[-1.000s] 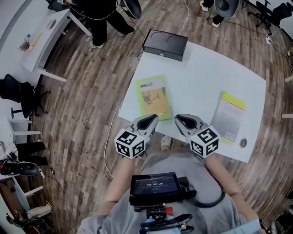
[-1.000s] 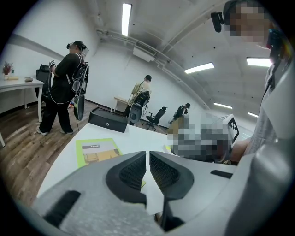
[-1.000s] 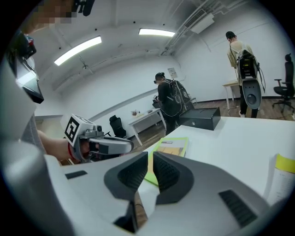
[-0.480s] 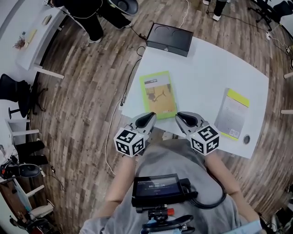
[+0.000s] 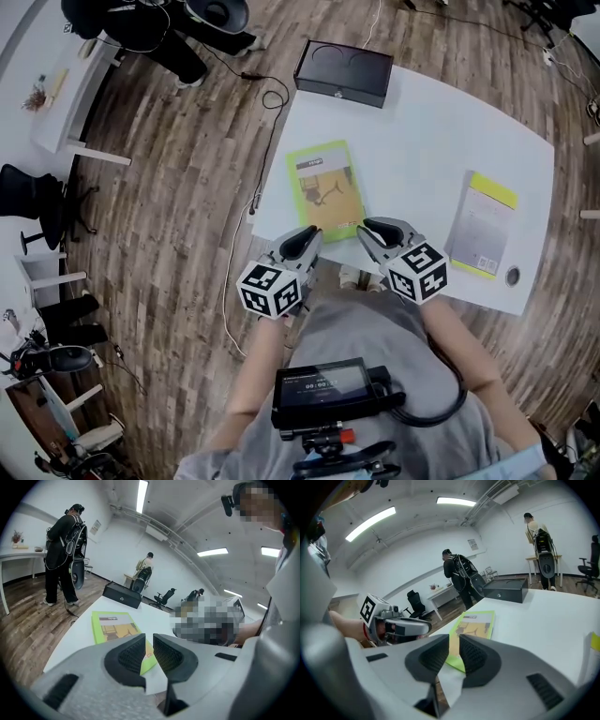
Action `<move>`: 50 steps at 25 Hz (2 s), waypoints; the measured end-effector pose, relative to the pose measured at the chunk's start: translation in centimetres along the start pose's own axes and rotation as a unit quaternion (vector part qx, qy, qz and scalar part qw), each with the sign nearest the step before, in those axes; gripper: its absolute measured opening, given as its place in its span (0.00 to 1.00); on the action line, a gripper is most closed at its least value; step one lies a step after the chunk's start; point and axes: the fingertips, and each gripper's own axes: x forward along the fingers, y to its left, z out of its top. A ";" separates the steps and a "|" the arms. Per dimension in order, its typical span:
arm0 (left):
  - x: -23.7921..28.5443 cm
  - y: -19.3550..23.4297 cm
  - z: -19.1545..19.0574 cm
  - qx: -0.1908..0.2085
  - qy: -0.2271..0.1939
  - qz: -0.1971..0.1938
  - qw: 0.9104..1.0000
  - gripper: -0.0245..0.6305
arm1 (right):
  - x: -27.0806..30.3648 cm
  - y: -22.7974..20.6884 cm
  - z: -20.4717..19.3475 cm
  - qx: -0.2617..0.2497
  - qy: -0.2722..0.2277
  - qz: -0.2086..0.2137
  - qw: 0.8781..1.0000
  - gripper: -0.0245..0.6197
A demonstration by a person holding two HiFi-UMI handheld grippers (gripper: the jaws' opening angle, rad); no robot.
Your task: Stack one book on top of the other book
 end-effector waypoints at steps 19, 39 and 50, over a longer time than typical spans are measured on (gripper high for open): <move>1.5 6.4 -1.9 -0.065 0.033 0.082 0.994 0.43 | 4.5 -2.5 -1.0 0.013 0.037 -0.037 0.999 0.40; 5.5 10.7 -5.1 -0.136 0.115 0.111 0.978 0.43 | 9.3 -8.0 -4.3 0.102 0.104 -0.088 0.985 0.43; 6.6 10.5 -5.0 -0.118 0.135 0.129 0.975 0.43 | 10.4 -8.0 -4.3 0.085 0.127 -0.102 0.983 0.43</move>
